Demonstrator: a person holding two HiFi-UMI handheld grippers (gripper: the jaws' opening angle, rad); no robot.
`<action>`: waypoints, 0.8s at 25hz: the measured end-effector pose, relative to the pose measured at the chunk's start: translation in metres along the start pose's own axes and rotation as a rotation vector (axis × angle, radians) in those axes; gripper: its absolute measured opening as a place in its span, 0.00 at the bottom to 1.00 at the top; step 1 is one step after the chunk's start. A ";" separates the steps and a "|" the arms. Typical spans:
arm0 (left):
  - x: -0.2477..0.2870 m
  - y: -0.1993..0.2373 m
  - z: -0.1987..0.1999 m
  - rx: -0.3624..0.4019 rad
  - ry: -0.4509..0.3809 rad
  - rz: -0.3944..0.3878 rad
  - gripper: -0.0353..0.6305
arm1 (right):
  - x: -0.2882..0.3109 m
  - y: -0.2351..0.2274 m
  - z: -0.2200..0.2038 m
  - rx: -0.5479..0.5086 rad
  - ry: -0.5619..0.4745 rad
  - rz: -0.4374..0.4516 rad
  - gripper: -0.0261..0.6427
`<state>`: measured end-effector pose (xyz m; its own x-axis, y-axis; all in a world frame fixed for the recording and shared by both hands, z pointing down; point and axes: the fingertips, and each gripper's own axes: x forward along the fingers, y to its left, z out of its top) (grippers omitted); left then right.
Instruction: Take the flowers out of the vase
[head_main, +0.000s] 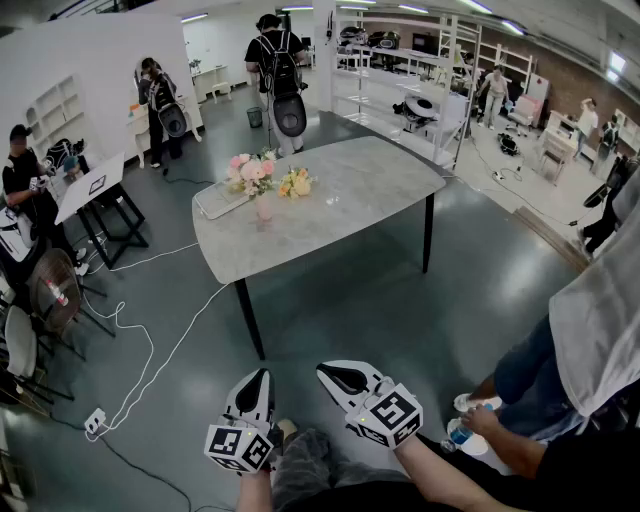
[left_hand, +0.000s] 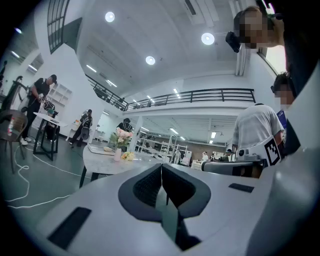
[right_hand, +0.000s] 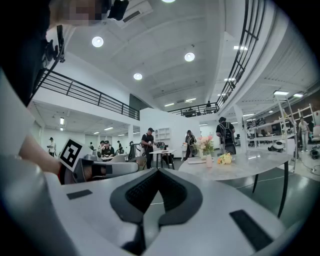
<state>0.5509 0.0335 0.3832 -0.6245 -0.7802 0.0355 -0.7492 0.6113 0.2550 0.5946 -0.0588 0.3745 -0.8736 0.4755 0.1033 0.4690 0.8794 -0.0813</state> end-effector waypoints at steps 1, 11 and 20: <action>0.005 0.004 0.000 -0.003 0.003 -0.002 0.07 | 0.006 -0.004 0.000 0.000 0.001 -0.001 0.07; 0.073 0.040 0.012 -0.015 0.011 -0.070 0.07 | 0.065 -0.044 0.005 0.004 0.010 -0.028 0.07; 0.128 0.115 0.025 -0.025 0.053 -0.095 0.07 | 0.148 -0.088 0.003 0.047 0.034 -0.067 0.07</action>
<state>0.3797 0.0071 0.3933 -0.5381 -0.8407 0.0608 -0.7983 0.5314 0.2833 0.4233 -0.0658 0.3941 -0.8973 0.4172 0.1440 0.4028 0.9075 -0.1196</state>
